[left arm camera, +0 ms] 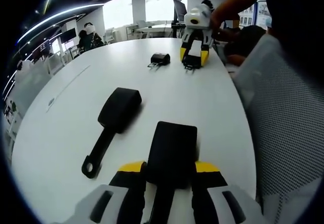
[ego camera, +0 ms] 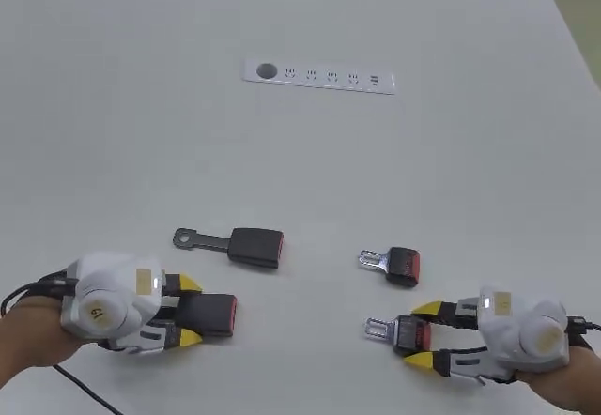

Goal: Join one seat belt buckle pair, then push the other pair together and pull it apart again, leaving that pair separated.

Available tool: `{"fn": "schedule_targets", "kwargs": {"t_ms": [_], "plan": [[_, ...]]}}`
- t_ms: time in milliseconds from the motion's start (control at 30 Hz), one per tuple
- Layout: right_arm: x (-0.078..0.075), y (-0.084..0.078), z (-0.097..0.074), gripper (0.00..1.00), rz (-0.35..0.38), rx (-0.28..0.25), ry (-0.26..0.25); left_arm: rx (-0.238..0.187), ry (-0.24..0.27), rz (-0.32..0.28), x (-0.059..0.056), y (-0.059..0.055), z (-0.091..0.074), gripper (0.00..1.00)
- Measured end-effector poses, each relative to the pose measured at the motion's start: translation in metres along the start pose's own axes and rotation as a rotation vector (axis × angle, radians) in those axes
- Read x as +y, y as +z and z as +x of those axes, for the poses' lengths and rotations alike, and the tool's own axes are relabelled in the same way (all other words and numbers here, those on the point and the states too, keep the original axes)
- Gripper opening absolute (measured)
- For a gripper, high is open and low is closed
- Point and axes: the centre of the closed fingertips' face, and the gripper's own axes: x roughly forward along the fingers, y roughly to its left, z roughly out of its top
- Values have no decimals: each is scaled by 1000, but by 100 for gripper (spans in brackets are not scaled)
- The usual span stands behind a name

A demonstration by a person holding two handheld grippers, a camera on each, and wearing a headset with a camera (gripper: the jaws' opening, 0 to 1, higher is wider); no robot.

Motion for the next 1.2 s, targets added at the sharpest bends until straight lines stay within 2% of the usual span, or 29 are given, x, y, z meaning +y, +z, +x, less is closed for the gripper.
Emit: {"fn": "schedule_targets", "kwargs": {"t_ms": [67,367,600,833,1200], "plan": [[1,2,3,35,-10,6,3,3,-7,7,0,1,0,36],[12,21,19,35,-24,-34,14,7,-15,16,0,4,0,36],[16,42,37,35,-39,-63,28,22,-28,26,0,3,-1,36],[24,65,57,35,-77,-89,67,32,-38,32,0,2,-1,36],[33,85,75,35,-83,-120,80,41,-48,38,0,0,-3,36]]}}
